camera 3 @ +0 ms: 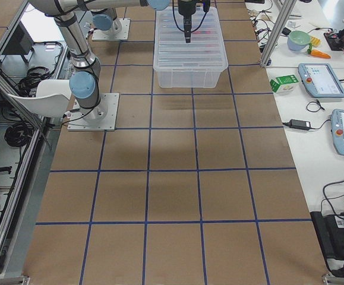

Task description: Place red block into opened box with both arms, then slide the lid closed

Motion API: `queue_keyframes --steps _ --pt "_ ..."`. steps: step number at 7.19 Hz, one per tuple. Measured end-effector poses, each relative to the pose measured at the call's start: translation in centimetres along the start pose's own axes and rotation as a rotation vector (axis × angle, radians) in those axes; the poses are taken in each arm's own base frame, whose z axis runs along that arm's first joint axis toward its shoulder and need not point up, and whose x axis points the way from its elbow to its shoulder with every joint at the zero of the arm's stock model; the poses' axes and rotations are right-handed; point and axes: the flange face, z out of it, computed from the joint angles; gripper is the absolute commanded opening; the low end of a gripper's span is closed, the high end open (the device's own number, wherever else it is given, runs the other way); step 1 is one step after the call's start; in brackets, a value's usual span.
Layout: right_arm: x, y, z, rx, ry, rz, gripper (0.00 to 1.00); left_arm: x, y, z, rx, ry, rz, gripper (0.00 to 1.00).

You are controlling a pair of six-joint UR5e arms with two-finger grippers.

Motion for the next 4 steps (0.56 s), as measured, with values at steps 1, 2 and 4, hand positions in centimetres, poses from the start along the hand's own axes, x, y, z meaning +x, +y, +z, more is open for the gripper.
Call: queue_keyframes --steps 1,2,4 --pt "0.1 -0.1 0.0 0.000 0.000 0.002 1.00 0.0 0.0 0.0 0.001 0.000 0.000 1.00" --pt "0.5 -0.2 0.0 0.000 0.001 0.008 1.00 0.0 0.0 0.0 0.002 0.000 0.000 1.00" --pt "1.8 -0.5 -0.1 -0.016 0.004 0.031 1.00 0.0 0.0 -0.1 0.005 0.004 0.000 1.00"
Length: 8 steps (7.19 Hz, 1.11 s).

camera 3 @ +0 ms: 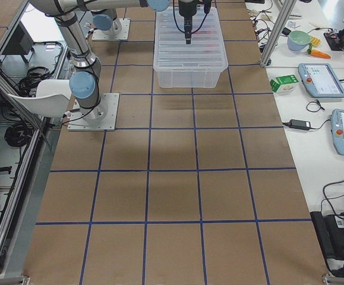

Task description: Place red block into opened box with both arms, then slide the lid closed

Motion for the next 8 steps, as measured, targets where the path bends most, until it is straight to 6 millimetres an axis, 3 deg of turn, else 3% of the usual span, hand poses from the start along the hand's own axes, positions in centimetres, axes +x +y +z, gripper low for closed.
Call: queue_keyframes --steps 3,4,8 --pt "2.5 -0.7 0.5 -0.013 0.007 -0.002 1.00 0.0 0.0 0.1 -0.004 -0.001 0.000 1.00" --pt "3.2 -0.9 1.8 -0.036 0.009 -0.005 1.00 0.0 0.0 0.2 -0.005 -0.002 0.001 1.00" --pt "5.2 -1.9 13.8 -0.125 0.001 -0.018 1.00 -1.0 -0.9 0.8 -0.014 0.000 -0.003 1.00"
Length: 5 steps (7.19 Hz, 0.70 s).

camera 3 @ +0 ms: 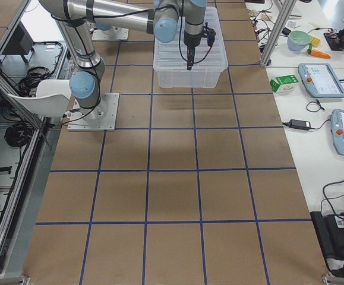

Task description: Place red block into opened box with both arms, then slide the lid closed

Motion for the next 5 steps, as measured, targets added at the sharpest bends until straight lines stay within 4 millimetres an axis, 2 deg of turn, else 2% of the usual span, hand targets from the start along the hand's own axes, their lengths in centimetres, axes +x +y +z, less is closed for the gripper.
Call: queue_keyframes --steps 1,2,5 --pt "-0.2 0.3 2.1 0.004 -0.003 -0.003 1.00 -1.2 -0.8 0.3 0.004 0.003 0.025 1.00" --pt "-0.4 0.4 3.3 0.019 -0.004 -0.009 1.00 -3.4 -2.1 0.7 0.010 0.007 0.056 1.00" --pt "-1.6 0.0 4.0 0.056 -0.006 -0.032 1.00 -11.7 -6.4 4.7 0.023 0.019 0.142 1.00"
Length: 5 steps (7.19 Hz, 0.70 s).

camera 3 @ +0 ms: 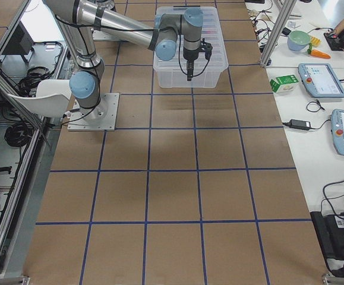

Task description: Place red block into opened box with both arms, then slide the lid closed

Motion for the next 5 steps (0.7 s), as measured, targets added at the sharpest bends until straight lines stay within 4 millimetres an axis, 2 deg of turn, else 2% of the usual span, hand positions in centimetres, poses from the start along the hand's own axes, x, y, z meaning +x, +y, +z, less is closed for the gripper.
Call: queue_keyframes --steps 3,5 --pt "-1.3 -0.1 -0.1 0.022 0.001 -0.035 1.00 -8.0 -3.2 6.0 0.011 0.001 0.023 1.00" --pt "-0.6 -0.5 0.0 0.033 0.009 -0.047 1.00 -10.7 -5.7 10.0 0.020 -0.011 0.045 1.00"
